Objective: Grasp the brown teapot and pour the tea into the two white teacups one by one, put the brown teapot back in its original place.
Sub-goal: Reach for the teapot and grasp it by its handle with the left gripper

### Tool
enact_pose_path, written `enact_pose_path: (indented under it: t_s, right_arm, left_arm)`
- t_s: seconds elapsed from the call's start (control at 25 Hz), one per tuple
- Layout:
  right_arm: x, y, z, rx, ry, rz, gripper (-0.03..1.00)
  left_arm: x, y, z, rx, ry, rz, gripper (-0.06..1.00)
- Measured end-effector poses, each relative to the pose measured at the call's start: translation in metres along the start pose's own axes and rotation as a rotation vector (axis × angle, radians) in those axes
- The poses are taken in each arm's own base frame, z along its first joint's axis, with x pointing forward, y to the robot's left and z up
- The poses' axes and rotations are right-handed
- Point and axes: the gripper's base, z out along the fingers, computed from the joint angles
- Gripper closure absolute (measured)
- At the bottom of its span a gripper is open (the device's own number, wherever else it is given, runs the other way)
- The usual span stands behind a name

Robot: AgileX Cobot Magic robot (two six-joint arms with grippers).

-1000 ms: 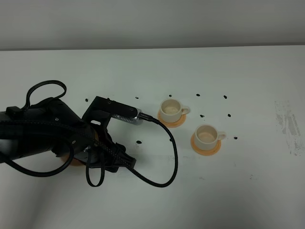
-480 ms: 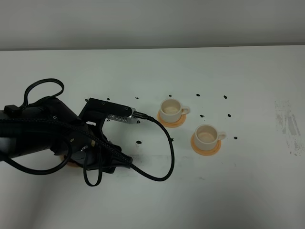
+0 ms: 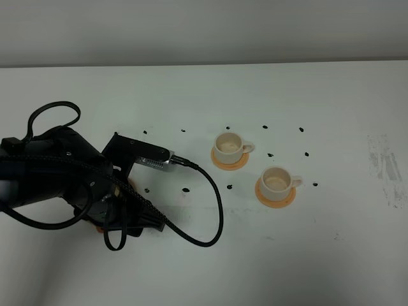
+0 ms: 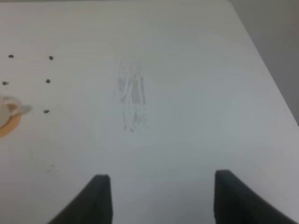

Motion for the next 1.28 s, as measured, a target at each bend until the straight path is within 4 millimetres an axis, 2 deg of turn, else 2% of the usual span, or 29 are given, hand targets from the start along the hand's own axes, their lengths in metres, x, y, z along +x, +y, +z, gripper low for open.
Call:
enact_pose_path:
  t_s: [0.68, 1.04, 1.16, 1.28]
  right_arm:
    - [0.000, 0.000, 0.000, 0.000, 0.000, 0.000, 0.50]
    - [0.000, 0.000, 0.000, 0.000, 0.000, 0.000, 0.50]
    - [0.000, 0.000, 0.000, 0.000, 0.000, 0.000, 0.50]
    - [0.000, 0.000, 0.000, 0.000, 0.000, 0.000, 0.50]
  left_arm:
    - [0.009, 0.010, 0.000, -0.038, 0.118, 0.130, 0.40]
    - [0.012, 0.011, -0.001, -0.036, 0.153, 0.258, 0.40]
    - [0.013, 0.005, -0.010, -0.021, 0.136, 0.269, 0.40]
    - [0.015, 0.000, -0.038, 0.006, 0.078, 0.262, 0.40]
